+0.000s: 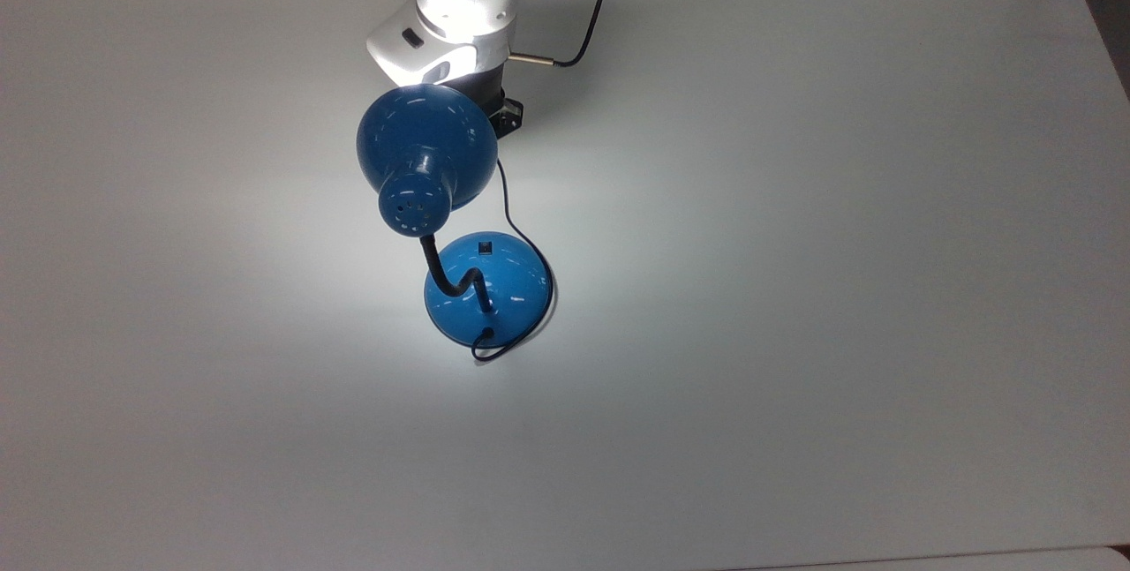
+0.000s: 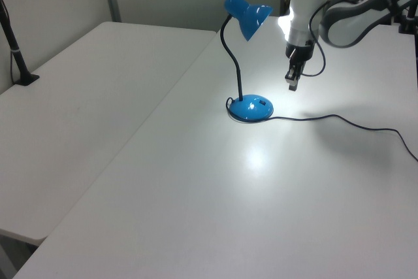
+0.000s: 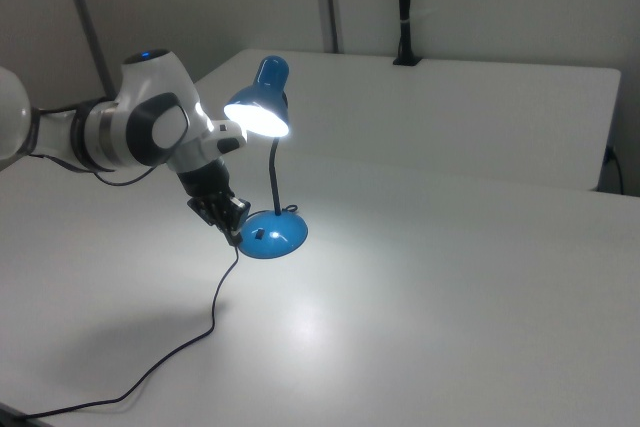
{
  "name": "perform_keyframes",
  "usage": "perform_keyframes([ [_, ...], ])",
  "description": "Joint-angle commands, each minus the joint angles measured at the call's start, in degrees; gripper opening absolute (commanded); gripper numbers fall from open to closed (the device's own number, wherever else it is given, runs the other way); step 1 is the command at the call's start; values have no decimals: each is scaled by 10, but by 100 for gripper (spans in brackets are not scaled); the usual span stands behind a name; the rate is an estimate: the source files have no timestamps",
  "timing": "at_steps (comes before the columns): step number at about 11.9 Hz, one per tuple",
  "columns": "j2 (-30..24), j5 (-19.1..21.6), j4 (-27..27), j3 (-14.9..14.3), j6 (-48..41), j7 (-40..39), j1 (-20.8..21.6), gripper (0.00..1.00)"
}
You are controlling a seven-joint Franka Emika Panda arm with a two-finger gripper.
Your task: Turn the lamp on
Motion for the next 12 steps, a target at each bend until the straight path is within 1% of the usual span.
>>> perform_keyframes([
  [1,-73,-5,9,-1,-121,12,26,18],
  [3,-88,5,45,-1,-172,12,37,29],
  [4,-88,23,76,-1,-210,12,37,34],
  [5,-87,32,107,-1,-250,12,37,35],
  [6,-87,33,132,-1,-282,12,37,39],
  [7,-87,42,150,-1,-301,12,37,53],
  [8,-87,52,168,-2,-320,5,37,58],
  [9,-87,60,184,-3,-334,3,37,76],
  [10,-87,68,193,-5,-348,2,37,91],
  [11,-88,79,199,-6,-353,2,36,100],
  [12,-89,82,200,-7,-353,2,35,100],
])
